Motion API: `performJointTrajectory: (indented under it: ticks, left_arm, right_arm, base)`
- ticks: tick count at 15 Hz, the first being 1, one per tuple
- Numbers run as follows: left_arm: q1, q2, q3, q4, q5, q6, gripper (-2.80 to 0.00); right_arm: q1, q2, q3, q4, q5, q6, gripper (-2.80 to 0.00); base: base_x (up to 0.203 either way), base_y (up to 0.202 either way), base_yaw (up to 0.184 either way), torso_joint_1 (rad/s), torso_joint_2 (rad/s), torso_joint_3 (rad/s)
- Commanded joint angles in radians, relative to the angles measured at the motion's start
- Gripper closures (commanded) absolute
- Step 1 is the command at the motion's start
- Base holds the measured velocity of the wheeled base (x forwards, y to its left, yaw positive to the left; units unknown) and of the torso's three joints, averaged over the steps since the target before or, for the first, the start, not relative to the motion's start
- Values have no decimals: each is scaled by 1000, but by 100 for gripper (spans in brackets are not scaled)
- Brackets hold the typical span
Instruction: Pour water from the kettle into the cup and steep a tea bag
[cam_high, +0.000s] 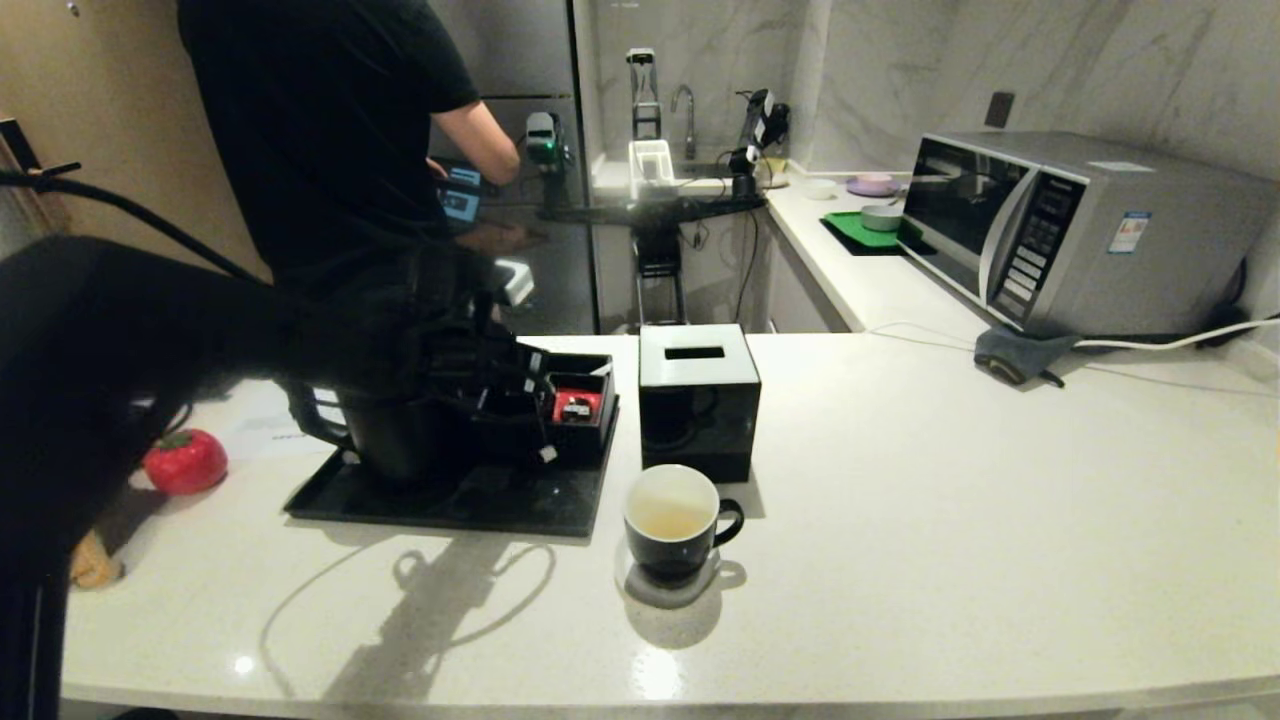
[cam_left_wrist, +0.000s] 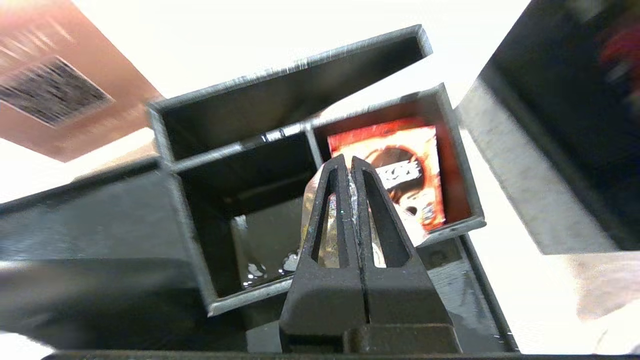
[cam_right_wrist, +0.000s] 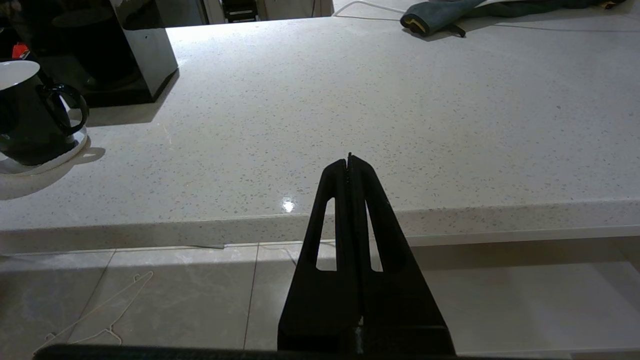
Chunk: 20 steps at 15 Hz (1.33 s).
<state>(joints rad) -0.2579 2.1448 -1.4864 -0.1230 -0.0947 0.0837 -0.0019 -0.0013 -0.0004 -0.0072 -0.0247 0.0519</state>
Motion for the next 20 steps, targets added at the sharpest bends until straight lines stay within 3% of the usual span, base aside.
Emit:
performJointTrajectory:
  ticks: [1, 8, 20]
  left_arm:
    - [3, -73, 12, -1, 0, -1, 0]
    - [-13, -212, 66, 0, -2, 2, 0]
    - [-49, -475, 269, -2, 0, -1, 0]
  right_arm:
    - [0, 1, -1, 0, 0, 0, 0]
    - [0, 1, 0, 0, 0, 0, 0]
    - [0, 1, 0, 0, 0, 0, 0]
  base:
    - [0, 0, 0, 0, 0, 0]
    - [0, 0, 0, 0, 0, 0]
    - [0, 0, 0, 0, 0, 0]
